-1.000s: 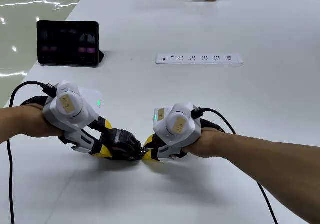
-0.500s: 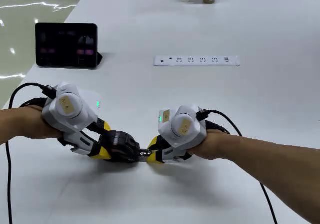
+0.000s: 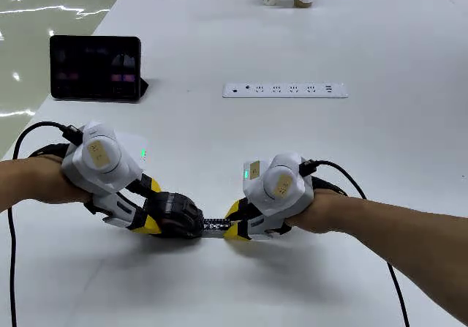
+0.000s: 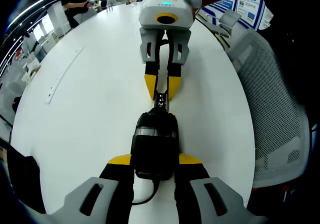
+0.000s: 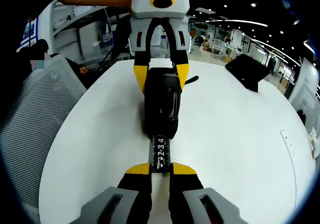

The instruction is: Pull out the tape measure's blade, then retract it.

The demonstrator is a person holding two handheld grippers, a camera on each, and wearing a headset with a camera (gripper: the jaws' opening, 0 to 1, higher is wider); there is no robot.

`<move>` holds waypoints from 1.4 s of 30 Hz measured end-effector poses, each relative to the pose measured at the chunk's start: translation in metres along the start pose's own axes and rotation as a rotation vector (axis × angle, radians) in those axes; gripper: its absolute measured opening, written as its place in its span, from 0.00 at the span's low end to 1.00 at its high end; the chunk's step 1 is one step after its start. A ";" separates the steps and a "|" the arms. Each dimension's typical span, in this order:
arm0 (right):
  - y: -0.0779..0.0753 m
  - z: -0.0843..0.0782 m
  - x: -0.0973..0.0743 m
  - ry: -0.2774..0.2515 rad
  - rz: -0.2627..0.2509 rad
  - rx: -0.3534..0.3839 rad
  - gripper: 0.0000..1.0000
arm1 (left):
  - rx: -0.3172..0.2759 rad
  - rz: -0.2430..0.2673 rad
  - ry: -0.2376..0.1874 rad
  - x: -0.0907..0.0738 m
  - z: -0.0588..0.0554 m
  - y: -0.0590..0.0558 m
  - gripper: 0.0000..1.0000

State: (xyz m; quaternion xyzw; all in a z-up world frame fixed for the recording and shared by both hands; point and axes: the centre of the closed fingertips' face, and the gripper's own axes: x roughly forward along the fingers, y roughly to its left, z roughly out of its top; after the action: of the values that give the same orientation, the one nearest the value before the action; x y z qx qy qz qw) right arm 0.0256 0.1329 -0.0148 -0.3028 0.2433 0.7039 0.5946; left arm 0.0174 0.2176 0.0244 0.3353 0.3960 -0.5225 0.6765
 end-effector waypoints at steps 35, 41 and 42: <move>0.001 -0.035 -0.036 0.025 -0.013 0.015 0.09 | -0.014 0.001 0.008 0.000 0.003 0.000 0.25; 0.001 -0.040 -0.041 0.026 -0.014 0.020 0.09 | -0.015 0.002 0.009 0.001 0.003 0.000 0.25; 0.001 -0.041 -0.041 0.026 -0.014 0.021 0.09 | -0.015 0.002 0.009 0.001 0.003 0.000 0.25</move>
State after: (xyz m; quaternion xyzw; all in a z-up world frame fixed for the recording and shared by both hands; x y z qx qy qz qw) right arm 0.0348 0.0756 -0.0138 -0.3076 0.2563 0.6931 0.5995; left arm 0.0176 0.2148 0.0252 0.3332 0.4027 -0.5174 0.6775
